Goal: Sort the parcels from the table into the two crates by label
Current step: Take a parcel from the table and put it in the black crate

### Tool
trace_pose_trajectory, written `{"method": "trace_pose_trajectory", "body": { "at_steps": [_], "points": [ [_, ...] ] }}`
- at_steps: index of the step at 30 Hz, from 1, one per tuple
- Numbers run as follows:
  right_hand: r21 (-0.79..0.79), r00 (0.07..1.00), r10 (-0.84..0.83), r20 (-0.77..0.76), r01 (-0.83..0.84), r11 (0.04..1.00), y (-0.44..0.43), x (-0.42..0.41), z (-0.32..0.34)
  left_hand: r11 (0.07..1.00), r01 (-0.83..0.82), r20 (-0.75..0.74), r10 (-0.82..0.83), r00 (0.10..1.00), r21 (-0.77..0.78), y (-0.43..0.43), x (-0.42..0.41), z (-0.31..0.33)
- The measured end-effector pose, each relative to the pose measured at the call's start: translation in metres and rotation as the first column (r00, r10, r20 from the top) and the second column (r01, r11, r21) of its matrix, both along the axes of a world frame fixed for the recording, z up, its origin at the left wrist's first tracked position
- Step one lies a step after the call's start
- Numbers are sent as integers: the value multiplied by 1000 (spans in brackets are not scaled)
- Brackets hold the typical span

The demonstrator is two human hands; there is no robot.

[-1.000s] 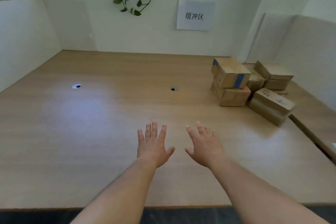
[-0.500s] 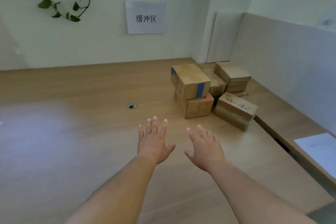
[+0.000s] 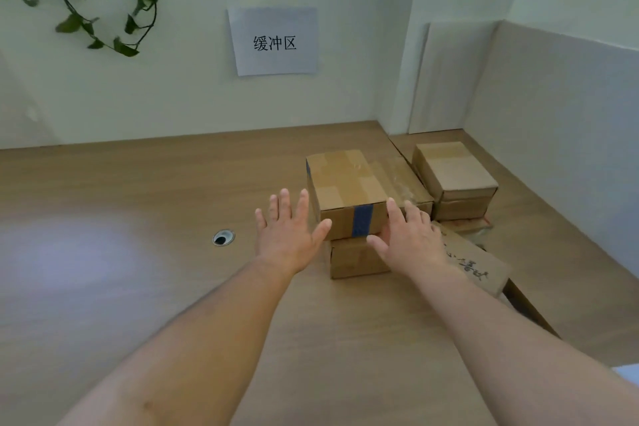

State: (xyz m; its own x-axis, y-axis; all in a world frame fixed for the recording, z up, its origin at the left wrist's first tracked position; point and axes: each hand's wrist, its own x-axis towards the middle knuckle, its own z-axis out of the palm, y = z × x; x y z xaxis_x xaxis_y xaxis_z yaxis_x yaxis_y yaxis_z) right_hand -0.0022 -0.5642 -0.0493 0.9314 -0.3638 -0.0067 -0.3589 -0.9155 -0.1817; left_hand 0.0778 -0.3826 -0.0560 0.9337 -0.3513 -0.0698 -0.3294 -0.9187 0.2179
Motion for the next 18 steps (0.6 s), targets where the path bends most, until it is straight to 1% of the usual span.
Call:
{"method": "trace_pose_trajectory", "body": {
  "at_steps": [4,7,8,10,12,14,18],
  "points": [
    [89,998,-14,56,9,996,-24,45,5,996,-73,-46,71,996,-57,-32,28,-3],
    [146,998,-8,60,-1,989,-36,75,7,975,-160,-126,141,982,-157,-51,46,-6],
    [185,999,-2,48,-7,983,-39,85,5,957,-205,-176,170,970,-207,-56,51,-9],
    [258,1000,-1,18,-3,966,-40,96,4,908,-283,-309,185,933,-308,-63,53,-7],
    [320,1000,17,-21,-9,947,-36,100,0,855,-367,-422,198,884,-367,-68,51,-7],
    [339,999,38,-15,-31,940,-29,98,-1,791,-439,-474,218,853,-425,-67,48,-5],
    [315,996,87,23,-90,945,-9,84,6,668,-547,-531,260,807,-504,-42,38,-7]
  ]
}}
